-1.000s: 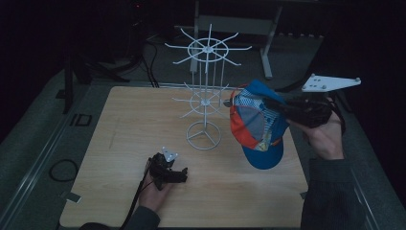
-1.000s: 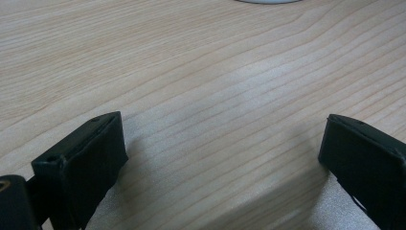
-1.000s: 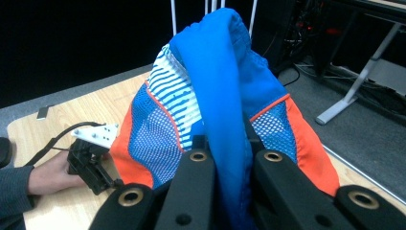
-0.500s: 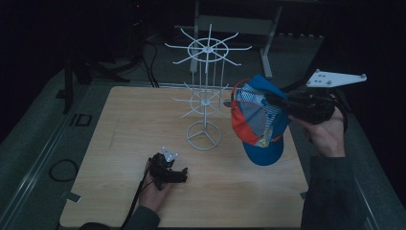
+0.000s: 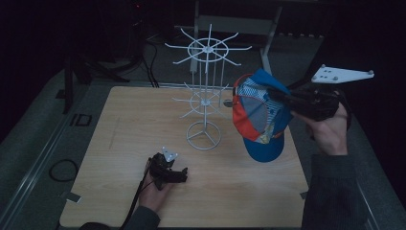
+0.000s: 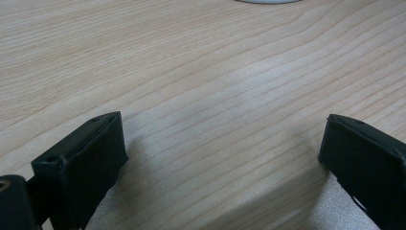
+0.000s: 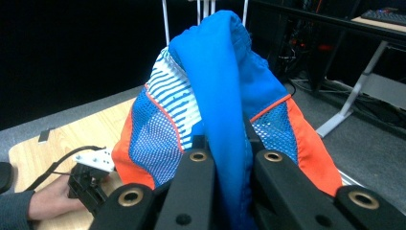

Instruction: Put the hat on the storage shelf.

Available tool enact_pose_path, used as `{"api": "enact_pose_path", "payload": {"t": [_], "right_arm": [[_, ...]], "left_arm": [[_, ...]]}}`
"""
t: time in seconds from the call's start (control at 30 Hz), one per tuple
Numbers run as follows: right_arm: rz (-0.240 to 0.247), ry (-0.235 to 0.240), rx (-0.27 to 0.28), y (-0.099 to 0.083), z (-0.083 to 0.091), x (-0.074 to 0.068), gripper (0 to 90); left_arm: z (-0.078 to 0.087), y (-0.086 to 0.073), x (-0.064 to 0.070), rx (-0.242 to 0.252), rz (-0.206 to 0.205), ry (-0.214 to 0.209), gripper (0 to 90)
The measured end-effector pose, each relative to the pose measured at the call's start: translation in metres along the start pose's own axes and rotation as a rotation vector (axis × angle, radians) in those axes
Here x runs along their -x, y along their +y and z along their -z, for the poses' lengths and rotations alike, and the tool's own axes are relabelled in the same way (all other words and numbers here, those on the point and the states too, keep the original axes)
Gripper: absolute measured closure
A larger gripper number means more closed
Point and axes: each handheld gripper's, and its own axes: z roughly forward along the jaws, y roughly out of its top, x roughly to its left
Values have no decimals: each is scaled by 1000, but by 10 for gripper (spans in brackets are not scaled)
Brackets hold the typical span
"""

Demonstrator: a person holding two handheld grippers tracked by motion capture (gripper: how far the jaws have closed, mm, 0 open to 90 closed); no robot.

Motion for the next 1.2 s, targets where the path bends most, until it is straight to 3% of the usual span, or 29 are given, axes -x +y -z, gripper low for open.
{"api": "enact_pose_path", "payload": {"t": [0.53, 1.2], "right_arm": [[1, 9, 48, 12, 4, -2, 892], [16, 16, 128, 29, 23, -6, 893]], "left_arm": [[0, 0, 0, 0, 1, 0, 26], [0, 0, 0, 1, 0, 0, 26]]}}
